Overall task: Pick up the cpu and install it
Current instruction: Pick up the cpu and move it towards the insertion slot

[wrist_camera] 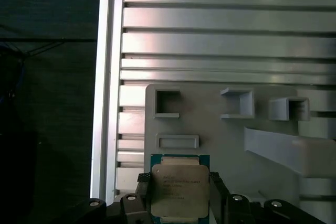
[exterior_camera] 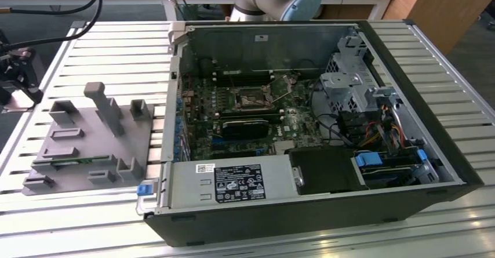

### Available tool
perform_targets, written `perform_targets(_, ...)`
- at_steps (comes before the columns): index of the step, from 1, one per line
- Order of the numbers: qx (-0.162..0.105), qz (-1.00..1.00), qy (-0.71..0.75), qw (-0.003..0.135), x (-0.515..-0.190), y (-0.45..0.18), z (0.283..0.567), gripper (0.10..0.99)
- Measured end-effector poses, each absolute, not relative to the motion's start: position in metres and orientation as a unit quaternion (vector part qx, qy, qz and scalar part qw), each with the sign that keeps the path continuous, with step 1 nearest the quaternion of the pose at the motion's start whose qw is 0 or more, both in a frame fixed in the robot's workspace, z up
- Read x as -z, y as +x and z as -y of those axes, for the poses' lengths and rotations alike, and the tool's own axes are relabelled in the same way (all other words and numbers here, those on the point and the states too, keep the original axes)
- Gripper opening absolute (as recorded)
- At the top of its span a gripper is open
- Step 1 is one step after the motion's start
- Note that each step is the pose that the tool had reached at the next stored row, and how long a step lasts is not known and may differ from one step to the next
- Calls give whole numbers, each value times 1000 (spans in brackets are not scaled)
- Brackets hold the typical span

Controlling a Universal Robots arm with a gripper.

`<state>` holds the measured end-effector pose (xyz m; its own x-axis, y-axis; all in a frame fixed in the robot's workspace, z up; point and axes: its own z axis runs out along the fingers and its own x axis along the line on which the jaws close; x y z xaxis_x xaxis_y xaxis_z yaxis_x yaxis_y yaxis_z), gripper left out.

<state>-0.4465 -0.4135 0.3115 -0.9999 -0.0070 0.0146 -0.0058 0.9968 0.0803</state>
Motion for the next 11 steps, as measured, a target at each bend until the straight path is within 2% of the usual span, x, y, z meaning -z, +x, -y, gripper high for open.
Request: perform_targets(11,40,999,3,7,-323,-446,413,533)
